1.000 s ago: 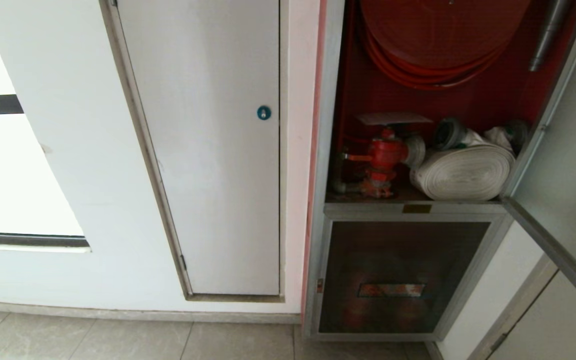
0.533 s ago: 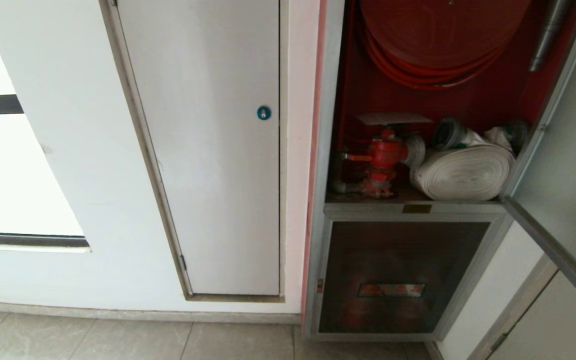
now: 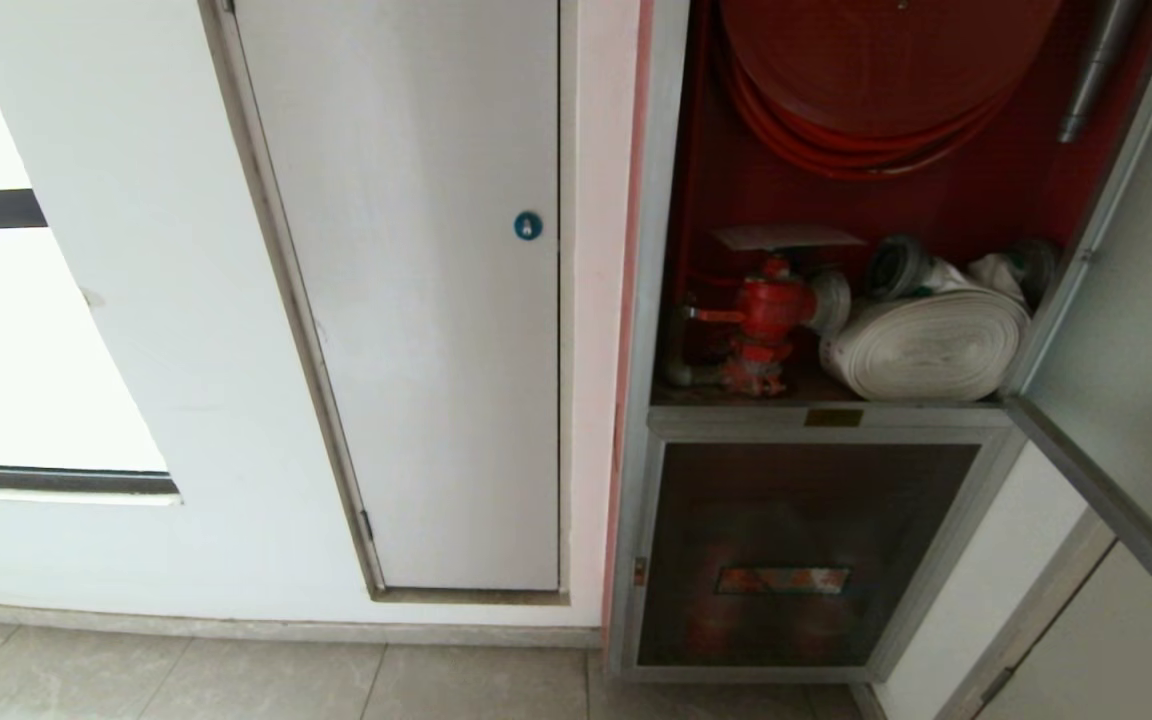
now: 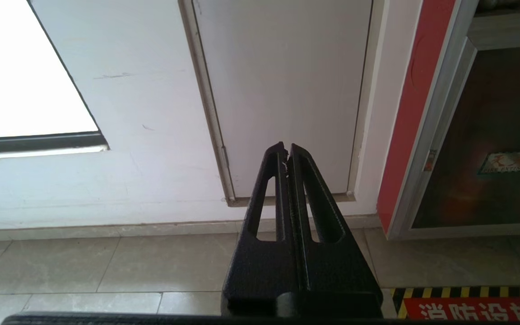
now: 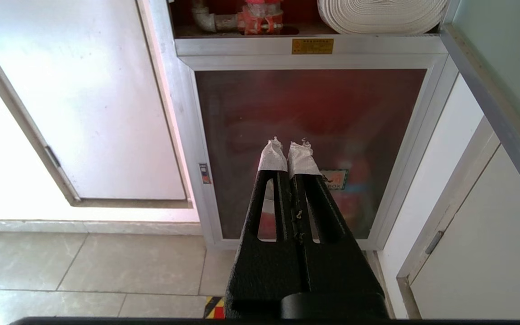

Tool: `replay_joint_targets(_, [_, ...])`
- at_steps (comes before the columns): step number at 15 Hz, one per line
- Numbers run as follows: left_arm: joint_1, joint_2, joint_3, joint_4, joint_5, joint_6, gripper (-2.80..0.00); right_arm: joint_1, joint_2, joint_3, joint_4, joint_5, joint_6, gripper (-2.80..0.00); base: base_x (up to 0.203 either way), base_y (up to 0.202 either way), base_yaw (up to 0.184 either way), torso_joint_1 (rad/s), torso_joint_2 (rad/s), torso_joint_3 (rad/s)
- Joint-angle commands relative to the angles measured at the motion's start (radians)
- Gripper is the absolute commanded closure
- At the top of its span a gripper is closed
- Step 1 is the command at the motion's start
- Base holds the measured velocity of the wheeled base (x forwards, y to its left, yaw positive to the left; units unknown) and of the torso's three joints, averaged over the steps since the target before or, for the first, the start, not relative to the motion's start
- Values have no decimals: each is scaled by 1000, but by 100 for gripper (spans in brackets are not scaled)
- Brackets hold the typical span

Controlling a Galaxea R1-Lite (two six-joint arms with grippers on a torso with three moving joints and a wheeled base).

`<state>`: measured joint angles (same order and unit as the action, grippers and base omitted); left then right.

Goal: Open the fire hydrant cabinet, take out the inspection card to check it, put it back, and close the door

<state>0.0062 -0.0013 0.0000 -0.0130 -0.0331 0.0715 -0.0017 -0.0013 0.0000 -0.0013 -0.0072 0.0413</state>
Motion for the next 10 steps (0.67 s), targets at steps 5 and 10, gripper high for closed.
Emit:
replay_joint_targets(5, [1,0,8,-1,-1,1,0,0,-2,0,0,0,0,0,0,0,0,0,0,0])
replay_joint_targets(10, [0,0,8,-1,0,1,0,0,-2,0,0,0,0,0,0,0,0,0,0,0])
